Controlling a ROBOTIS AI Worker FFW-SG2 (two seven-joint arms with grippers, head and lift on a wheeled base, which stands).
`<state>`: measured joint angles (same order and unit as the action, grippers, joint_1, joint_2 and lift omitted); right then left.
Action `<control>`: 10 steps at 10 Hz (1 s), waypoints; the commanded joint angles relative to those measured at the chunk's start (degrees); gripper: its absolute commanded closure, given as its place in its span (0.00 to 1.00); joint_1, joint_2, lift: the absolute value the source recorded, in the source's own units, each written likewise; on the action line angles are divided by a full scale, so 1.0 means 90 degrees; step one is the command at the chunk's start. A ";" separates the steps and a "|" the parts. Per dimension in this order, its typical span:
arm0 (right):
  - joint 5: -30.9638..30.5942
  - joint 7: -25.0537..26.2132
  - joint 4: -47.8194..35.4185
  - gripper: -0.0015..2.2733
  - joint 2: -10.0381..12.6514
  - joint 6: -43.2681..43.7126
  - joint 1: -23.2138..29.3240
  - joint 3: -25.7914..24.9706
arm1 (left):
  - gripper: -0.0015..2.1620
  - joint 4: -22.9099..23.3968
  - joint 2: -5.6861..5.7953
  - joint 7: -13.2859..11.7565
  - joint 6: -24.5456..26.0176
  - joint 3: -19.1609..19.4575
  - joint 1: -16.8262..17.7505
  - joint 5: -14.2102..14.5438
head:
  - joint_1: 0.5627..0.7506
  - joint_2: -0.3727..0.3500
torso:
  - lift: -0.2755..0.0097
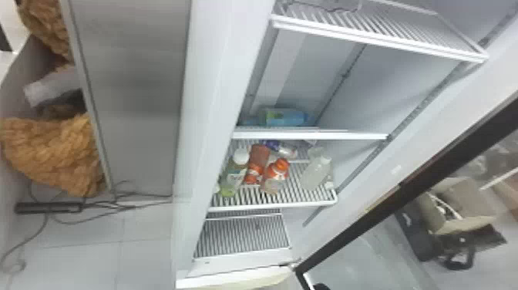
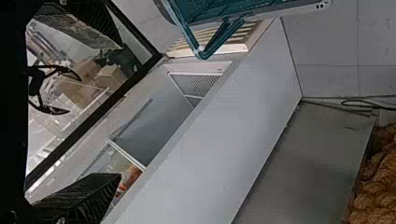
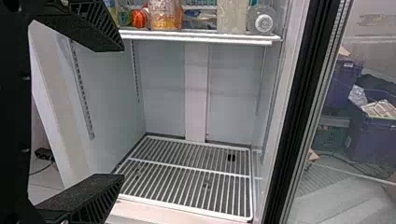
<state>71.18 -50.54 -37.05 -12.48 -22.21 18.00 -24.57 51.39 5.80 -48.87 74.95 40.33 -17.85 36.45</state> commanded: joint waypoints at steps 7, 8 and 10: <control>0.0000 0.0000 0.0000 0.00 0.0000 0.0000 0.0000 0.0000 | 0.00 0.0000 0.0000 0.0000 0.0000 0.0000 0.0000 0.0000 | 0.70 0.03 | 0.97; 0.0000 0.0000 0.0000 0.00 0.0000 0.0000 0.0000 0.0000 | 0.00 0.0000 0.0000 0.0000 0.0000 0.0000 0.0000 0.0000 | 0.70 0.03 | 0.97; 0.0000 0.0000 0.0000 0.00 0.0000 0.0000 0.0000 0.0000 | 0.00 0.0000 0.0000 0.0000 0.0000 0.0000 0.0000 0.0000 | 0.70 0.03 | 0.97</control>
<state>71.18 -50.54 -37.05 -12.48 -22.21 18.00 -24.57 51.40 5.80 -48.87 74.95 40.33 -17.86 36.45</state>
